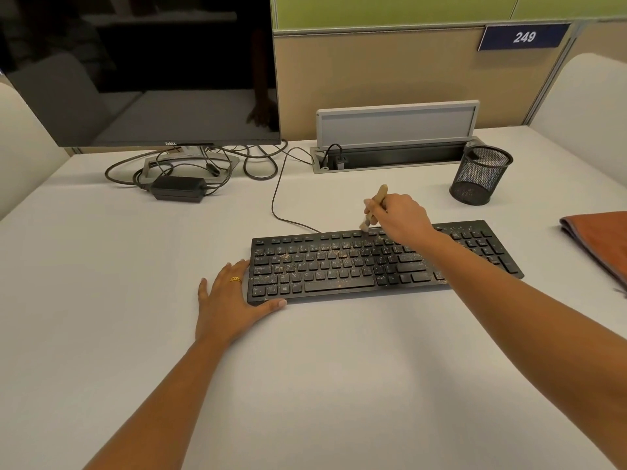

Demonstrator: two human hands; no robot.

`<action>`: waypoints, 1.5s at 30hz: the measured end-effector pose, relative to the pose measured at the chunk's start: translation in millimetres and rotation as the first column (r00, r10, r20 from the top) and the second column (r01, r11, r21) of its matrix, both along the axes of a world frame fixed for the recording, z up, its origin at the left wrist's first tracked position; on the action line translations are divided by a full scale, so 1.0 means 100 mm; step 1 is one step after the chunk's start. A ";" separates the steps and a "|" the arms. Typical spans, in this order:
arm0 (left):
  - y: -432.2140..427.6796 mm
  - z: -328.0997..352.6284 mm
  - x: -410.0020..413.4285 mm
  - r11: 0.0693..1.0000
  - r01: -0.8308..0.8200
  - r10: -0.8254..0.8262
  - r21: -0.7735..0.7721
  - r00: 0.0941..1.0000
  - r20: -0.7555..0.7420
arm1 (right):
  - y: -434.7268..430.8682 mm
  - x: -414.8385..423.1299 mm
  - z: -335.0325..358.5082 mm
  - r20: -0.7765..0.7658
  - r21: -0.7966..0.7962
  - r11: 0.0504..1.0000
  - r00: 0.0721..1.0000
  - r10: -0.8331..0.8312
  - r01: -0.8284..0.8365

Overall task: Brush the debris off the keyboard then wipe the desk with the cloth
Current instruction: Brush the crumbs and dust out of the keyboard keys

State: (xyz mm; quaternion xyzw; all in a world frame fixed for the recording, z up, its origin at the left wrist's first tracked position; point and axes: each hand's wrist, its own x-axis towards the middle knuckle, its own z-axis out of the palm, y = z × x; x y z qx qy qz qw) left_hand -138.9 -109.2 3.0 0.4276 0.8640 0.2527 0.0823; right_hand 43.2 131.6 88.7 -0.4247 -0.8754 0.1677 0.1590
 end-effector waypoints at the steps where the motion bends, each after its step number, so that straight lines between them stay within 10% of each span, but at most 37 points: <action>1: 0.00 0.00 0.00 1.000 -0.001 0.001 -0.001 1.000 0.003 | 0.00 0.00 -0.01 0.019 -0.007 1.000 1.000 0.004 -0.004; 45: 0.00 -0.03 -0.03 1.000 0.010 -0.010 -0.011 1.000 -0.019 | 0.05 0.15 0.00 0.016 -0.014 0.997 0.997 -0.073 0.074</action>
